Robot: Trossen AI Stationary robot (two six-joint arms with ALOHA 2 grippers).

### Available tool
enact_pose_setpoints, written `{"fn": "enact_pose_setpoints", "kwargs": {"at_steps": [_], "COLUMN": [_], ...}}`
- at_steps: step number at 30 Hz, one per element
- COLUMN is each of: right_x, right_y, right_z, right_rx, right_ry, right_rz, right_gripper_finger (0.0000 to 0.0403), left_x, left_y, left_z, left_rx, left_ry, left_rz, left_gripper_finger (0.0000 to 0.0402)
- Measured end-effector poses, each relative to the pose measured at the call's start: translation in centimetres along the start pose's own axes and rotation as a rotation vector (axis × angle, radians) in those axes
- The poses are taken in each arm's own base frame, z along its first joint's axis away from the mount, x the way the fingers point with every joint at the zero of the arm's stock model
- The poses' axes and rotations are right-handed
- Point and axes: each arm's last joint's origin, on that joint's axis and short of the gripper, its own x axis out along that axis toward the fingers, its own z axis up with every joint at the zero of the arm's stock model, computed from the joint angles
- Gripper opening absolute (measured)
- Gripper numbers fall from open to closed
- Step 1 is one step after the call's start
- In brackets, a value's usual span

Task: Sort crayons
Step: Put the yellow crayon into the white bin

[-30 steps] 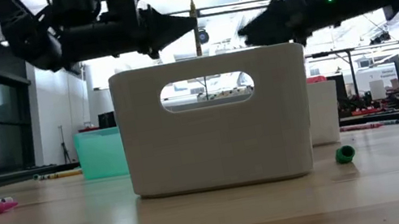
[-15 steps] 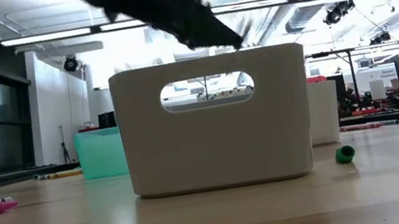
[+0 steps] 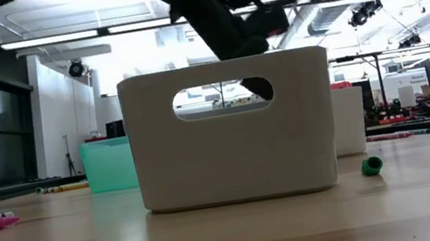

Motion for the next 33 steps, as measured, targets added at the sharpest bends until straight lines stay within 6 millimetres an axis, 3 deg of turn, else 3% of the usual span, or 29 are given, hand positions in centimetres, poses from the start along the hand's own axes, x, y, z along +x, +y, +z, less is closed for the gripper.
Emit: {"fn": "enact_pose_setpoints", "kwargs": {"at_steps": [6,21,27,33], "right_x": [0.0,0.0,0.0,0.0], "right_y": [0.0,0.0,0.0,0.0], "right_z": [-0.1,-0.1,-0.1,-0.1], "right_rx": [-0.01,-0.003,-0.003,-0.002], "right_ry": [0.006,0.007,0.007,0.007], "right_rz": [0.0,0.0,0.0,0.0], "right_gripper_finger": [0.022,0.022,0.022,0.022], "left_x": [1.6,1.7,1.7,1.5], "left_y": [0.6,0.4,0.4,0.5], "left_z": [-0.7,-1.4,-1.4,-1.2], "left_rx": [-0.013,-0.034,-0.032,-0.009], "left_ry": [0.09,0.145,0.145,0.158], "left_rz": [-0.053,-0.108,-0.109,-0.055], "left_gripper_finger": [0.0,0.0006,0.0036,0.0091]}}
